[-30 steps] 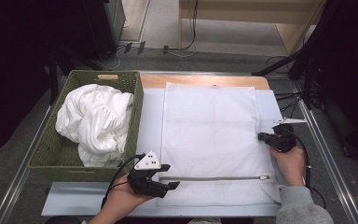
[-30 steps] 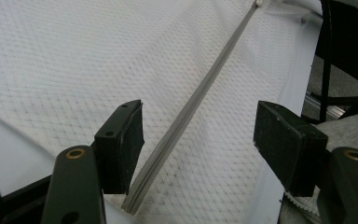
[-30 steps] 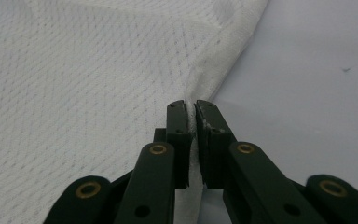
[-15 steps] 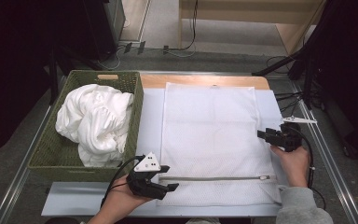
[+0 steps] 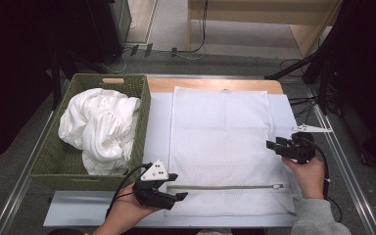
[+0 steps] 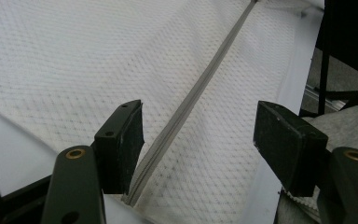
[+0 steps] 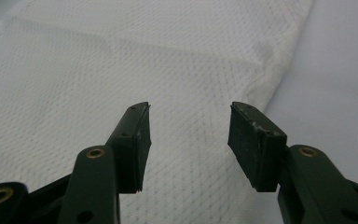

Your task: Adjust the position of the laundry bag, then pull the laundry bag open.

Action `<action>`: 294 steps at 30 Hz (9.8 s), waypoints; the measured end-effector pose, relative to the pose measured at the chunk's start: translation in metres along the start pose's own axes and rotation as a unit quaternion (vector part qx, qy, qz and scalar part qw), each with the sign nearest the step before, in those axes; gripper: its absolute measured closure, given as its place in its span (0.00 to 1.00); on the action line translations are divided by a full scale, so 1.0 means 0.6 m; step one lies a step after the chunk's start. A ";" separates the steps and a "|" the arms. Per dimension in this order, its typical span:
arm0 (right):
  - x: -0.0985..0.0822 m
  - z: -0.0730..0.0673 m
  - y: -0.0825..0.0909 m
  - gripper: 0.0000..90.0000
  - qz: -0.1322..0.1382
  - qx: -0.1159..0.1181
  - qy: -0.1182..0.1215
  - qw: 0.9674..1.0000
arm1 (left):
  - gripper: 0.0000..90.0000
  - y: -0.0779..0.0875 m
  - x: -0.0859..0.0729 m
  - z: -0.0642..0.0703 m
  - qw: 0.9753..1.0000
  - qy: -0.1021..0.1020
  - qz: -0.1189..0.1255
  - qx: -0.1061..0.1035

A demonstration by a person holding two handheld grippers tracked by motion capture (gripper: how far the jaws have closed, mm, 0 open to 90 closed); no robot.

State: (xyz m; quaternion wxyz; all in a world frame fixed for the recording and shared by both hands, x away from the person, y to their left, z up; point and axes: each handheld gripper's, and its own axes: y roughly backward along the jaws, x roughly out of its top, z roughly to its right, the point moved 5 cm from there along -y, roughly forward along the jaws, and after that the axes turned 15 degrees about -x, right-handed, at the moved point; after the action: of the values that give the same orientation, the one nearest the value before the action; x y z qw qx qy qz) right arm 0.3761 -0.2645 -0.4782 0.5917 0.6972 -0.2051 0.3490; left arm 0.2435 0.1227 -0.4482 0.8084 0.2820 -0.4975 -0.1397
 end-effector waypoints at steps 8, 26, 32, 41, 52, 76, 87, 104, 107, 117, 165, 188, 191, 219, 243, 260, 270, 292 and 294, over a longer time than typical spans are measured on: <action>-0.012 -0.026 0.025 0.52 0.016 0.010 0.029 0.999 | 0.37 0.002 0.001 0.000 1.000 0.000 0.004 0.000; -0.054 -0.036 0.077 0.48 0.011 0.005 0.045 0.999 | 0.37 -0.005 0.009 -0.002 1.000 -0.007 0.002 -0.009; -0.066 -0.035 0.090 0.48 0.011 0.001 0.049 0.999 | 0.37 -0.007 0.010 -0.002 1.000 -0.008 0.000 -0.010; -0.088 -0.028 0.108 0.48 0.012 -0.004 0.053 0.999 | 0.37 -0.009 0.013 -0.002 1.000 -0.010 0.001 -0.013; -0.114 -0.021 0.124 0.52 0.001 -0.008 0.052 0.999 | 0.38 -0.020 0.021 -0.004 1.000 -0.019 -0.007 -0.024; -0.160 0.014 0.127 0.61 -0.042 -0.023 0.023 0.999 | 0.38 -0.030 0.028 -0.002 0.999 -0.024 -0.011 -0.035; -0.176 0.011 0.109 0.68 -0.073 -0.018 0.042 0.996 | 0.38 -0.034 0.029 -0.001 0.999 -0.027 -0.011 -0.038; -0.167 0.002 0.102 0.87 -0.110 -0.045 0.027 0.993 | 0.38 -0.038 0.028 0.000 0.999 -0.018 -0.015 -0.041; -0.163 0.004 0.100 0.93 -0.120 -0.038 0.013 0.992 | 0.38 -0.039 0.028 0.001 0.999 -0.019 -0.017 -0.040; -0.154 0.002 0.099 0.95 -0.126 -0.005 -0.011 0.992 | 0.38 -0.039 0.029 0.000 0.999 -0.018 -0.016 -0.042; -0.046 -0.157 0.154 0.95 -0.013 0.153 -0.007 0.988 | 0.50 -0.111 0.111 -0.007 0.996 -0.019 -0.013 -0.084; -0.050 -0.197 0.148 0.95 -0.013 0.180 0.025 0.983 | 0.75 -0.197 0.126 -0.019 0.989 0.000 -0.005 -0.149; -0.050 -0.200 0.148 0.95 -0.013 0.181 0.031 0.983 | 0.79 -0.201 0.126 -0.019 0.987 0.010 -0.005 -0.161; -0.057 -0.201 0.148 0.94 -0.018 0.177 0.043 0.983 | 0.90 -0.204 0.121 -0.006 0.982 0.017 -0.025 -0.188; -0.061 -0.202 0.148 0.95 -0.028 0.167 0.049 0.984 | 0.92 -0.210 0.119 -0.002 0.986 0.004 -0.039 -0.164; -0.068 -0.188 0.150 0.95 -0.045 0.156 0.048 0.986 | 0.93 -0.211 0.111 -0.016 0.988 -0.009 -0.074 -0.139; -0.071 -0.156 0.157 0.95 -0.042 0.145 0.026 0.988 | 0.93 -0.205 0.112 -0.024 0.988 -0.004 -0.068 -0.137; -0.075 -0.136 0.155 0.98 -0.050 0.134 0.005 0.990 | 0.93 -0.200 0.110 -0.035 0.989 0.011 -0.075 -0.124; -0.074 -0.135 0.154 0.98 -0.048 0.124 0.012 0.991 | 0.93 -0.199 0.111 -0.033 0.990 0.011 -0.071 -0.125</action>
State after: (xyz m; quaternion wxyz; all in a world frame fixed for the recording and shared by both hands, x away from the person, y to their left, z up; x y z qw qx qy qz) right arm 0.2618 -0.2115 -0.4431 0.5190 0.7700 -0.1197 0.3513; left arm 0.2988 -0.0007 -0.4778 0.8306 0.2151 -0.4462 -0.2546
